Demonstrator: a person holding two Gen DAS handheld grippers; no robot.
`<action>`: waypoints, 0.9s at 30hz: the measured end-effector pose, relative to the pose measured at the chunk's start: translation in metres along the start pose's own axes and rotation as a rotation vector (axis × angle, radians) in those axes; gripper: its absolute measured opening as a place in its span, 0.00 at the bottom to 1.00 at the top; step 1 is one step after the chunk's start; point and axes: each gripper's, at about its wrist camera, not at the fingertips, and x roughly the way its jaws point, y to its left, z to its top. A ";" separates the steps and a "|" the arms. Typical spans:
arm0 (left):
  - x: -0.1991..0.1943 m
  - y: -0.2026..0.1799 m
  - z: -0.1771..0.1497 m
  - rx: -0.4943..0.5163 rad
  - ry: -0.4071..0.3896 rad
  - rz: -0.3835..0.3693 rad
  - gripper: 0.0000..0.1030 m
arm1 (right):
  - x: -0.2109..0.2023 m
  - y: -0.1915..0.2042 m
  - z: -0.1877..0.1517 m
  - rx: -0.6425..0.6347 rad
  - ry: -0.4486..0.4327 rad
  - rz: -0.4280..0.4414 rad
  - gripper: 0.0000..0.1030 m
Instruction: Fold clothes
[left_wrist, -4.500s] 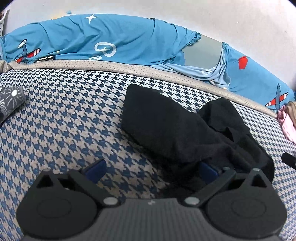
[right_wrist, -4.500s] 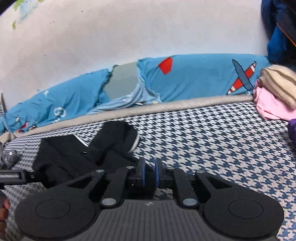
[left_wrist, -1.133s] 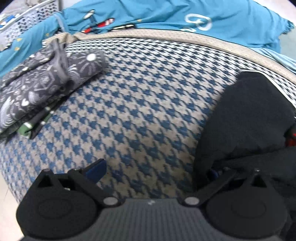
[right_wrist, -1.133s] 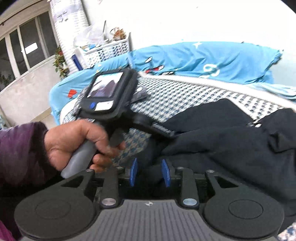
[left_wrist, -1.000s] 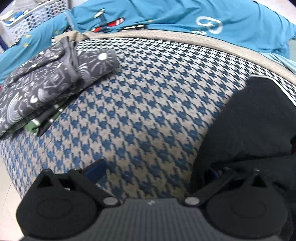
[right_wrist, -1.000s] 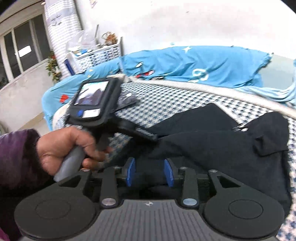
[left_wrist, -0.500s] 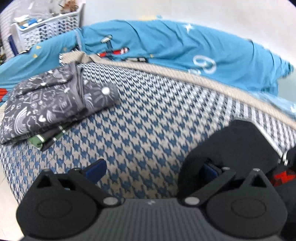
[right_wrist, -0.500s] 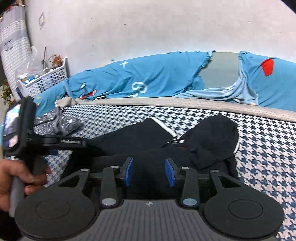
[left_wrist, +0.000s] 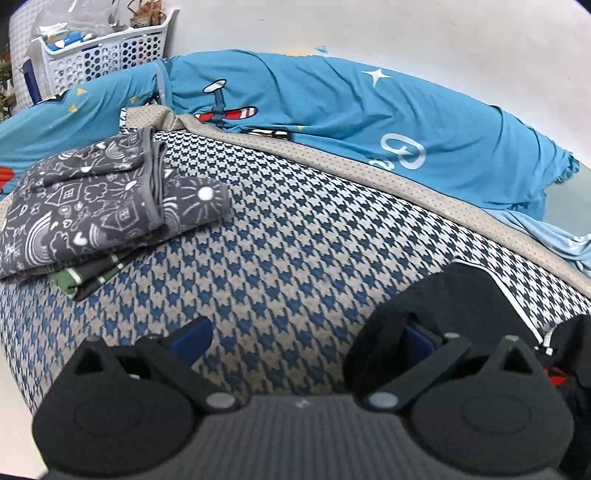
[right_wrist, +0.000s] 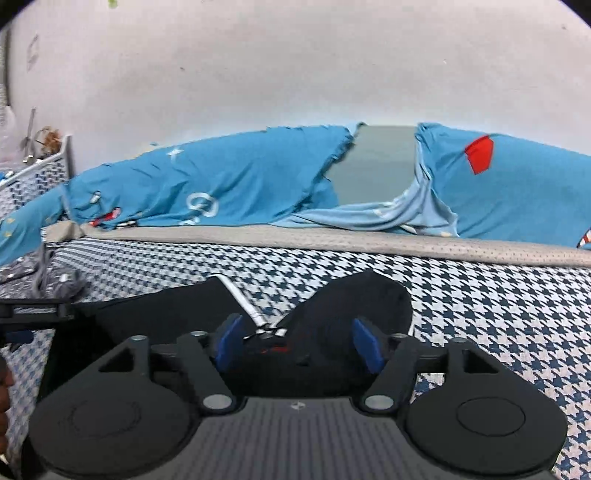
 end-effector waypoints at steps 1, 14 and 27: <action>0.000 -0.001 0.000 0.005 -0.001 -0.002 1.00 | 0.004 -0.001 0.001 0.000 0.005 -0.015 0.65; 0.008 -0.017 -0.008 0.046 0.055 -0.086 1.00 | 0.057 -0.034 -0.004 0.084 0.122 -0.055 0.68; 0.021 -0.042 -0.028 0.123 0.154 -0.139 1.00 | 0.062 -0.048 -0.007 0.178 0.071 0.052 0.15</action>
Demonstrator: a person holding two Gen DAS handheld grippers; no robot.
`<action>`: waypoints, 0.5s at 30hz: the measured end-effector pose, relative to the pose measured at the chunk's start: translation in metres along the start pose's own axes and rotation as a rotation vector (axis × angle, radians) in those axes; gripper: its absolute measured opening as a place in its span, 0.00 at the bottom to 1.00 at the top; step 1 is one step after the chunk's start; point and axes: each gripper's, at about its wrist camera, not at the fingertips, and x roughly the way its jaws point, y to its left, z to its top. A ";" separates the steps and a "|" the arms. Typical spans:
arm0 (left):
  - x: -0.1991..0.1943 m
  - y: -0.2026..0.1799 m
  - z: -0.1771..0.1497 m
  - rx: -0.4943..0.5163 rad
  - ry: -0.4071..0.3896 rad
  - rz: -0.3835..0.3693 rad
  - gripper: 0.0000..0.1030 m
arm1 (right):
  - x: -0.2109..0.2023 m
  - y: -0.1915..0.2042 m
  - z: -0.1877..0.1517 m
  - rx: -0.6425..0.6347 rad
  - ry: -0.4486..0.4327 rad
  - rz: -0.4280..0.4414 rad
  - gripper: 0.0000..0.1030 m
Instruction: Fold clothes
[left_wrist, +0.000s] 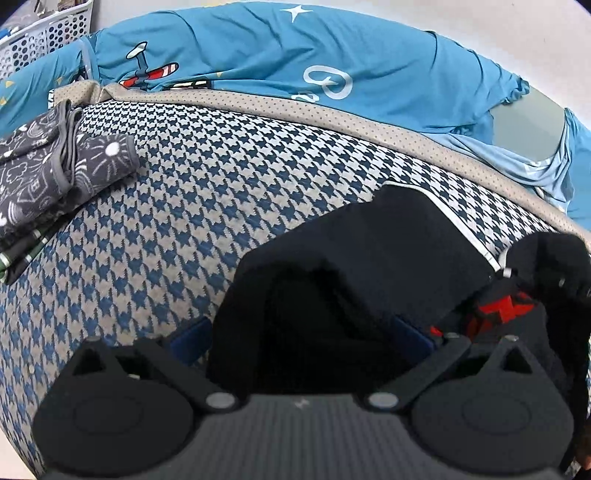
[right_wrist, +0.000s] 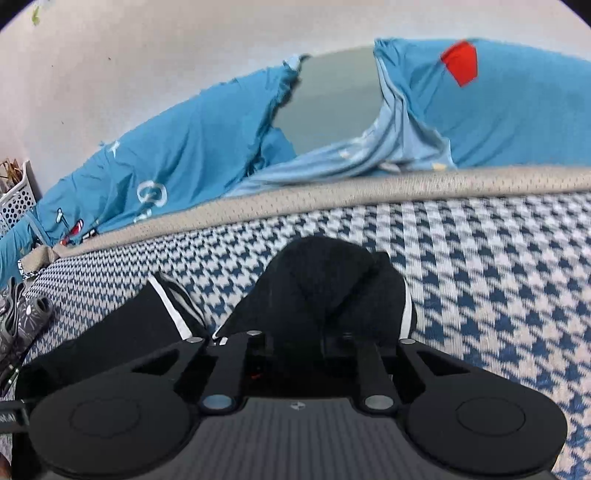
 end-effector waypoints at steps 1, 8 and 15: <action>0.000 -0.001 -0.001 0.001 0.002 0.000 1.00 | -0.002 0.001 0.002 -0.003 -0.016 0.001 0.15; -0.001 -0.004 0.001 0.013 -0.022 -0.005 1.00 | -0.025 0.001 0.023 -0.008 -0.153 0.018 0.13; 0.000 -0.011 0.000 0.028 -0.031 -0.020 1.00 | -0.045 -0.015 0.042 0.033 -0.274 0.013 0.13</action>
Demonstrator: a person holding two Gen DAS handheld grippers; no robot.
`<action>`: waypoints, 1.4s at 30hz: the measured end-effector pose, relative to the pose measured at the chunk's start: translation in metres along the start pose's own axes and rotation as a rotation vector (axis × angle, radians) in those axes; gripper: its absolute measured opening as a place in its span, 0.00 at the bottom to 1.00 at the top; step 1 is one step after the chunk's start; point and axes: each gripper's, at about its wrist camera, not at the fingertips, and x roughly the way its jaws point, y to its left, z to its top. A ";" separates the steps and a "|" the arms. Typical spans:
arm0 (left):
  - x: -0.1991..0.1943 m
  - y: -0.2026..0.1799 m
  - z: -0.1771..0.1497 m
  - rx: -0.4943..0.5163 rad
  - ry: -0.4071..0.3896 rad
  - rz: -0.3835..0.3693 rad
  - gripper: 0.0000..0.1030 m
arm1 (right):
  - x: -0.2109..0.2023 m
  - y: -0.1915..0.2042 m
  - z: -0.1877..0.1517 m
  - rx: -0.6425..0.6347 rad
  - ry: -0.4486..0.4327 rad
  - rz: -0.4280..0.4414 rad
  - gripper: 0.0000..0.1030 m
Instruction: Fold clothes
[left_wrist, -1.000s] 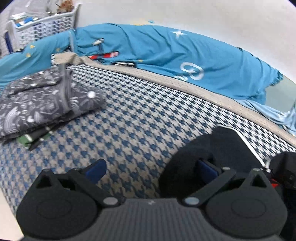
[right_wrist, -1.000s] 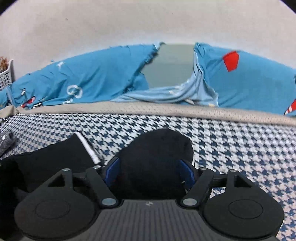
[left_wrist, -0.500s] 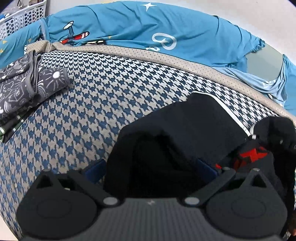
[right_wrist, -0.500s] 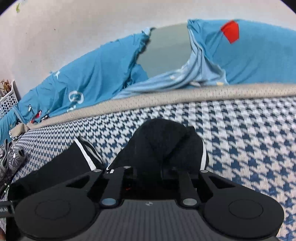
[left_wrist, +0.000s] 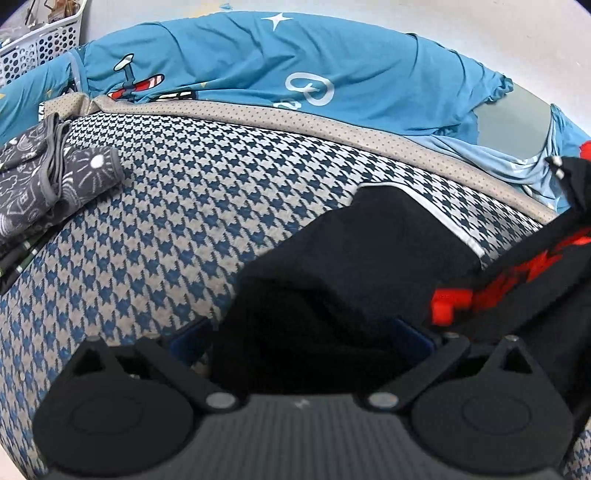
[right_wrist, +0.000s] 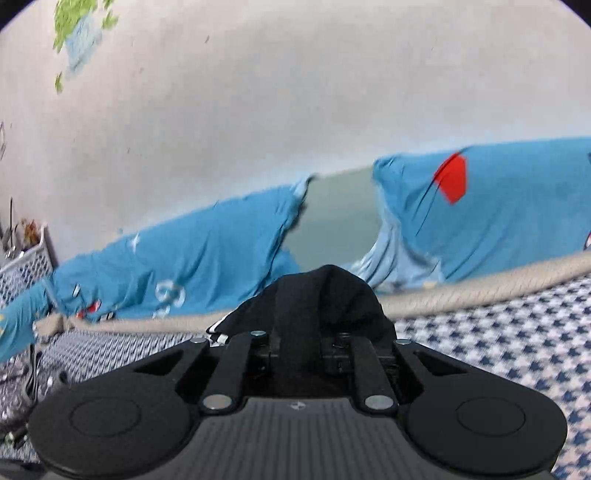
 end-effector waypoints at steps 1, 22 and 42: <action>0.000 -0.001 0.000 0.002 -0.001 -0.002 1.00 | 0.000 -0.006 0.002 0.021 -0.011 -0.011 0.13; 0.006 0.002 0.000 -0.009 0.035 0.028 1.00 | -0.009 -0.078 -0.006 0.146 0.084 -0.314 0.35; -0.007 0.002 -0.008 0.046 -0.027 -0.010 1.00 | -0.076 -0.065 -0.036 0.151 0.258 -0.171 0.39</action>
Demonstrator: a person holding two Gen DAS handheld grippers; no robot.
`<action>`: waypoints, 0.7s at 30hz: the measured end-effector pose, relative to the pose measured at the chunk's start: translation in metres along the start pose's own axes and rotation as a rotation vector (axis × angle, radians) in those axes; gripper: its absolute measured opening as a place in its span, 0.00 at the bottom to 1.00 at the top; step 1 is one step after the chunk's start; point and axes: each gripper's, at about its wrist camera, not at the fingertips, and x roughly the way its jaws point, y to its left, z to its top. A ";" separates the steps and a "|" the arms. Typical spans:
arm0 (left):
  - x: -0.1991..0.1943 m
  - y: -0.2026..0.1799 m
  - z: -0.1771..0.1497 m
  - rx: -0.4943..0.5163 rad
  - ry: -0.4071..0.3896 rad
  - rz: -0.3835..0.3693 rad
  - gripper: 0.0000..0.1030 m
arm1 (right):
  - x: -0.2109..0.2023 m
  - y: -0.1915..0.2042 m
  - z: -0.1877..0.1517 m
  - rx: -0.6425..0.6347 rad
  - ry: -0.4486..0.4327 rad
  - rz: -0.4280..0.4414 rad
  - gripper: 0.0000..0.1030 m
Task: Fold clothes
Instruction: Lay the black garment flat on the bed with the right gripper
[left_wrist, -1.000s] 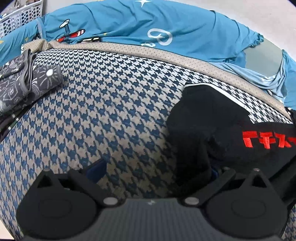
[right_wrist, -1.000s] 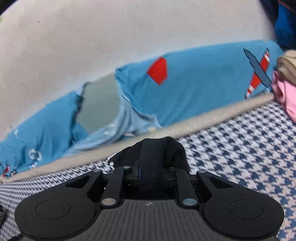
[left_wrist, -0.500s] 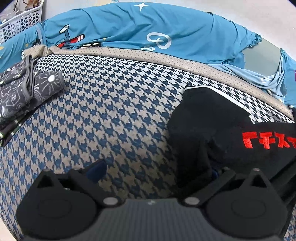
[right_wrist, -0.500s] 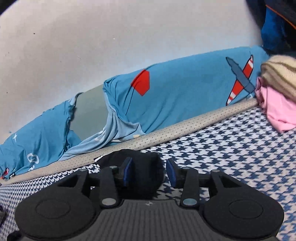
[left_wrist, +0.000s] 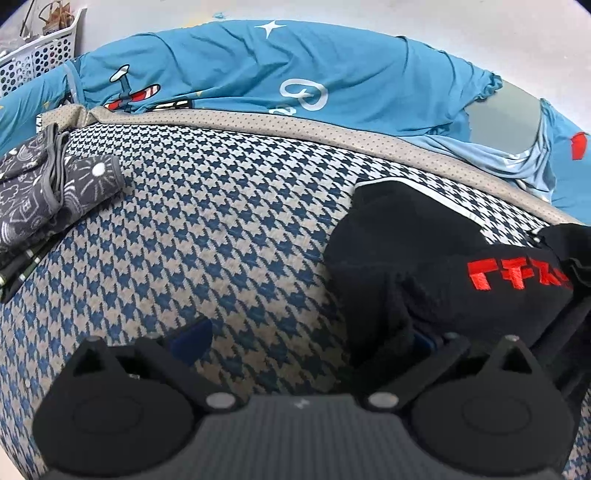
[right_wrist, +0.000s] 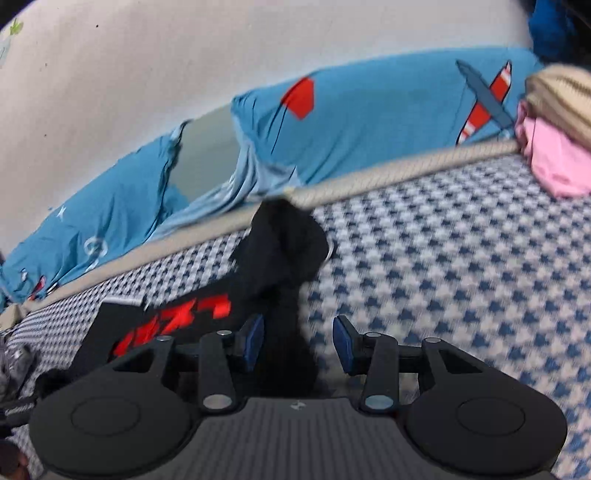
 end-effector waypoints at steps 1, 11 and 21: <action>-0.001 0.000 -0.001 0.007 -0.001 -0.007 1.00 | -0.001 0.000 -0.004 0.008 0.013 0.010 0.39; -0.017 0.007 -0.013 0.034 -0.007 -0.091 1.00 | -0.025 0.017 -0.045 -0.016 0.097 0.065 0.40; -0.033 0.018 -0.029 0.052 -0.012 -0.109 1.00 | -0.039 0.025 -0.077 0.021 0.181 0.133 0.41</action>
